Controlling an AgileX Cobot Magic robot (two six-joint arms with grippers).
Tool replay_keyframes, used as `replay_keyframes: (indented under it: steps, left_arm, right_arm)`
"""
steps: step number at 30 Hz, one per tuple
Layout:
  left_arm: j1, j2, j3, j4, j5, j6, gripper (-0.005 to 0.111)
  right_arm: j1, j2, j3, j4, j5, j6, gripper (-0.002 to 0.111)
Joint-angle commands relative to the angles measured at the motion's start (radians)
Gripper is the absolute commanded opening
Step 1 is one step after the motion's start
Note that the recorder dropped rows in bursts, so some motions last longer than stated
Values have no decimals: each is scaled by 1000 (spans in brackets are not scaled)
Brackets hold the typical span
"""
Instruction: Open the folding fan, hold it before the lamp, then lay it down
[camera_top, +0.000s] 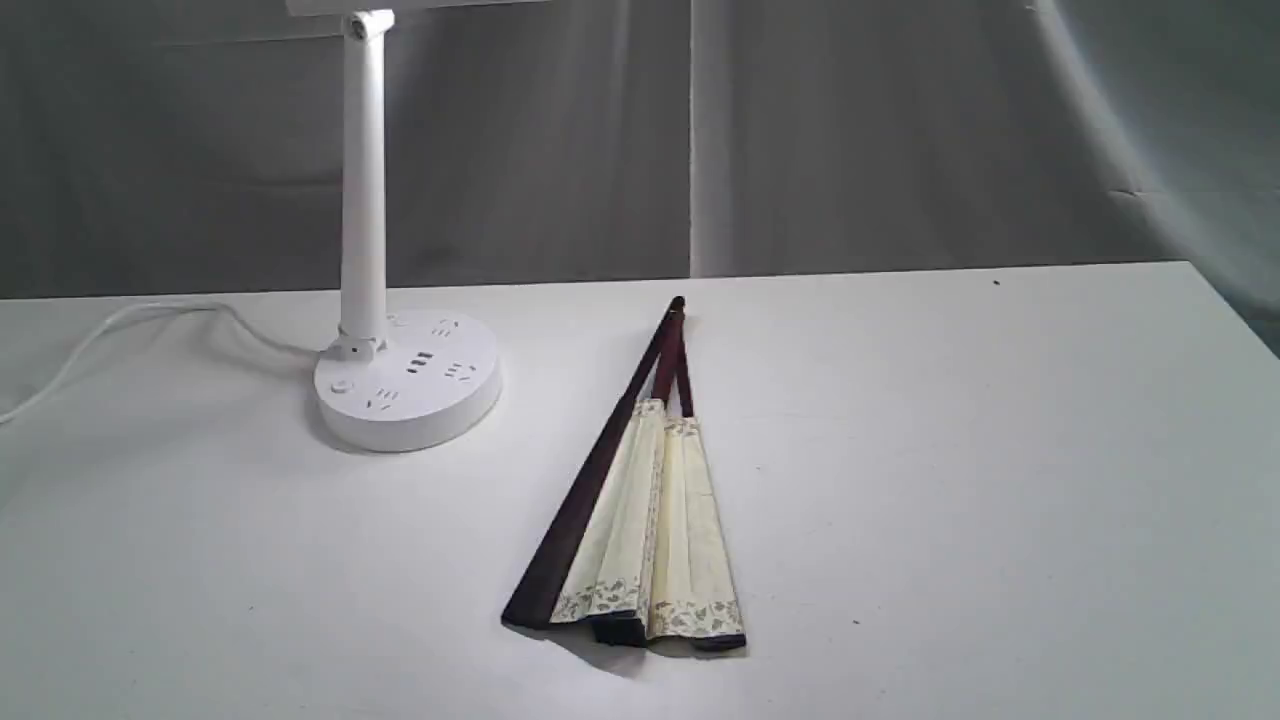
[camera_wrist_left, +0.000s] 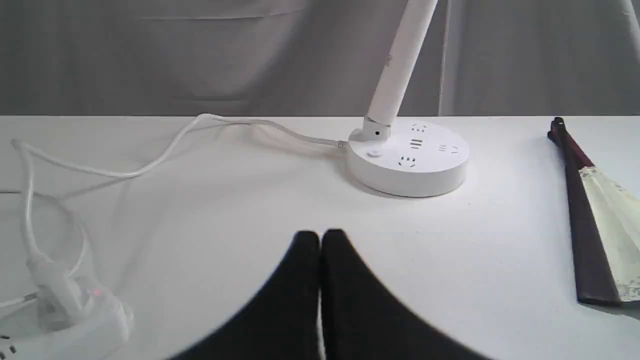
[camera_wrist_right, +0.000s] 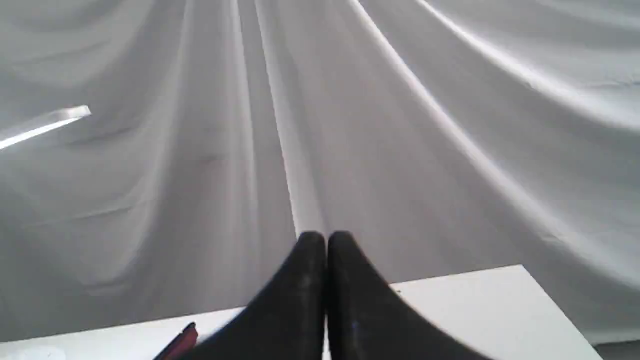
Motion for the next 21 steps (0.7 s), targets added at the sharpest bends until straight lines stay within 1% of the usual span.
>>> replay_keyframes:
  steps: [1,3,6,10,14,15,17,21]
  left_arm:
    - [2,-4,4,2,1,0,0]
    - [2,-4,4,2,1,0,0]
    - [2,-4,4,2,1,0,0]
    - [2,-4,4,2,1,0,0]
    - [2,-4,4,2,1,0,0]
    - [2,-4,4,2,1,0,0]
    - [2,-4,4,2,1,0,0]
    - [2,-4,4,2,1,0,0]
  right_arm:
    - [0,201,-94,-83,48,-2,0]
    - [9,332,-142,-144,61,-2,0]
    - [80,550,-218,-280,54,-7,0]
    - [262,852,-364,-447,59,-13,0]
    - [417,1093,-533,-532,129,-24,1]
    - [445,1139,-570,-560,157,-24,3]
    - [506,1246,-660,-614,224,-24,12]
    - [597,1407,-786,-664,300,-24,37]
